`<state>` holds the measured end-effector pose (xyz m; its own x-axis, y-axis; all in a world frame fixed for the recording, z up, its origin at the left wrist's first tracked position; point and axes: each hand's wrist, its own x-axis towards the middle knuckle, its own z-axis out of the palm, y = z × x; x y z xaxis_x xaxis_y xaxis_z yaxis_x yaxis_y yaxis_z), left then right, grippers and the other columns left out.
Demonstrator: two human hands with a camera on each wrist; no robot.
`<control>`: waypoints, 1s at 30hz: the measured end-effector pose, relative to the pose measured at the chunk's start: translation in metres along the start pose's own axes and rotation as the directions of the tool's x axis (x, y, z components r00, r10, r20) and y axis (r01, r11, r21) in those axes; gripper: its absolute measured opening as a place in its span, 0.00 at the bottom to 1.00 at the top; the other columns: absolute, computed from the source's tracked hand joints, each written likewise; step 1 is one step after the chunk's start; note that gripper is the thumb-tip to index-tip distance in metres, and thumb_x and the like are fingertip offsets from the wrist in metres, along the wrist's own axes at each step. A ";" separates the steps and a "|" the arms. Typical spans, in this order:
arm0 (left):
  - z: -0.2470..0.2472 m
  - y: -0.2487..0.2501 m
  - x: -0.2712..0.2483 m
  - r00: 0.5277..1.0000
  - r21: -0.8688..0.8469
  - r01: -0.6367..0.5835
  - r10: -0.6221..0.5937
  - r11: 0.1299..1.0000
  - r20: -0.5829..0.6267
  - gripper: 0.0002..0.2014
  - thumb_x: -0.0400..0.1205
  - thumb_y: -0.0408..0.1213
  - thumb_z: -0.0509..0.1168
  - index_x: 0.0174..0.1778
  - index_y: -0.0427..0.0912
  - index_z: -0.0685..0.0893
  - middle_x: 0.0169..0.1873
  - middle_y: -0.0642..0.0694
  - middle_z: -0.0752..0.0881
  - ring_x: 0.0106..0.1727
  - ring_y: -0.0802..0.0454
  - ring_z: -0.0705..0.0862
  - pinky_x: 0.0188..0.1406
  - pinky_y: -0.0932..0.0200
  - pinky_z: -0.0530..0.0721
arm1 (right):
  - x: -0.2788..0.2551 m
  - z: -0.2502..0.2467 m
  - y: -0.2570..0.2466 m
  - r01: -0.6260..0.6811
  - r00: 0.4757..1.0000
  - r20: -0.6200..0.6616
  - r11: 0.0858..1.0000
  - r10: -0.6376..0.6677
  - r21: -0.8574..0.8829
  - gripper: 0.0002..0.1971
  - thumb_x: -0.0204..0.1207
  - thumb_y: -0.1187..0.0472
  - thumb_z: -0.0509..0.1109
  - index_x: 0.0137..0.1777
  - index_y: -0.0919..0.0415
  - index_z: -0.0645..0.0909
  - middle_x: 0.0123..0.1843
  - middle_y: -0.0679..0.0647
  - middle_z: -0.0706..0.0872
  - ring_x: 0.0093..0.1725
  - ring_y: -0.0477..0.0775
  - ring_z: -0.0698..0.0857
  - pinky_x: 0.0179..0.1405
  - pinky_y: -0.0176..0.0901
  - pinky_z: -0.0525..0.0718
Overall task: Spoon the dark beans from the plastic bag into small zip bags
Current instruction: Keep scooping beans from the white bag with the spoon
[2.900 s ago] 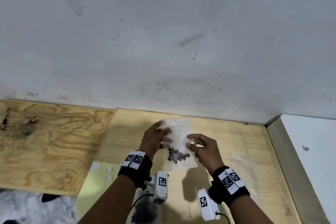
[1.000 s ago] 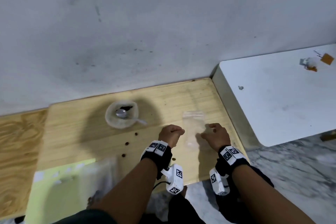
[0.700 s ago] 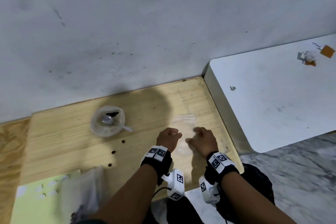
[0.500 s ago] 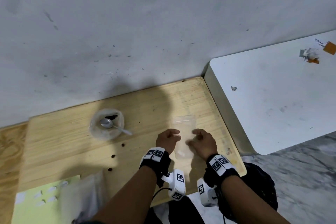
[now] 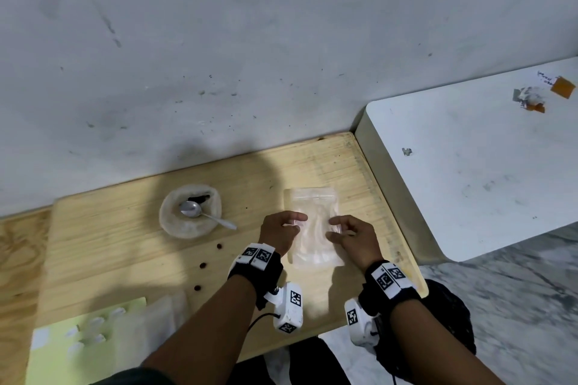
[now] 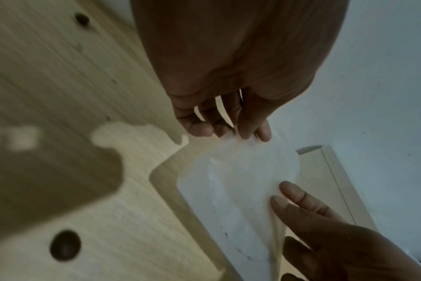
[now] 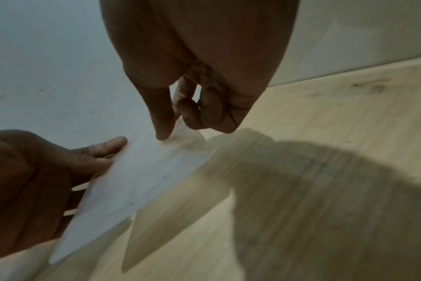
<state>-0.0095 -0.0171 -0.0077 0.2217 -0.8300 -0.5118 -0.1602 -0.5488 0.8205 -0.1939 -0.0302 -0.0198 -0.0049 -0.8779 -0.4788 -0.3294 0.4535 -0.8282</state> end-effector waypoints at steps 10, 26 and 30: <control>-0.084 -0.003 -0.031 0.988 -0.001 -0.138 0.138 0.990 -0.068 0.21 0.78 0.21 0.62 0.38 0.54 0.90 0.49 0.43 0.91 0.40 0.53 0.86 0.41 0.61 0.83 | -0.020 0.048 -0.064 0.243 0.970 -0.015 0.970 -0.244 -0.028 0.20 0.68 0.65 0.82 0.59 0.50 0.84 0.54 0.45 0.86 0.55 0.41 0.84 0.49 0.37 0.82; -0.207 0.004 -0.105 0.888 0.206 -0.217 0.280 0.954 -0.365 0.17 0.74 0.56 0.74 0.29 0.46 0.87 0.26 0.56 0.87 0.31 0.63 0.86 0.39 0.65 0.83 | -0.086 0.165 -0.164 0.267 0.838 0.510 0.961 -0.195 -0.072 0.13 0.60 0.75 0.85 0.44 0.66 0.92 0.28 0.51 0.88 0.31 0.44 0.85 0.41 0.35 0.84; -0.220 0.001 -0.103 0.935 -0.074 -0.170 0.137 0.983 -0.328 0.15 0.76 0.46 0.73 0.26 0.42 0.86 0.24 0.47 0.88 0.31 0.47 0.90 0.41 0.48 0.91 | -0.096 0.188 -0.168 0.286 0.804 0.543 0.958 -0.242 0.003 0.12 0.62 0.77 0.83 0.47 0.72 0.90 0.30 0.55 0.88 0.29 0.42 0.85 0.32 0.29 0.80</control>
<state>0.1788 0.0902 0.1016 0.5007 -0.8183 -0.2824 -0.1241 -0.3908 0.9121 0.0395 0.0070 0.1111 0.5881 -0.7326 -0.3427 -0.3137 0.1838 -0.9315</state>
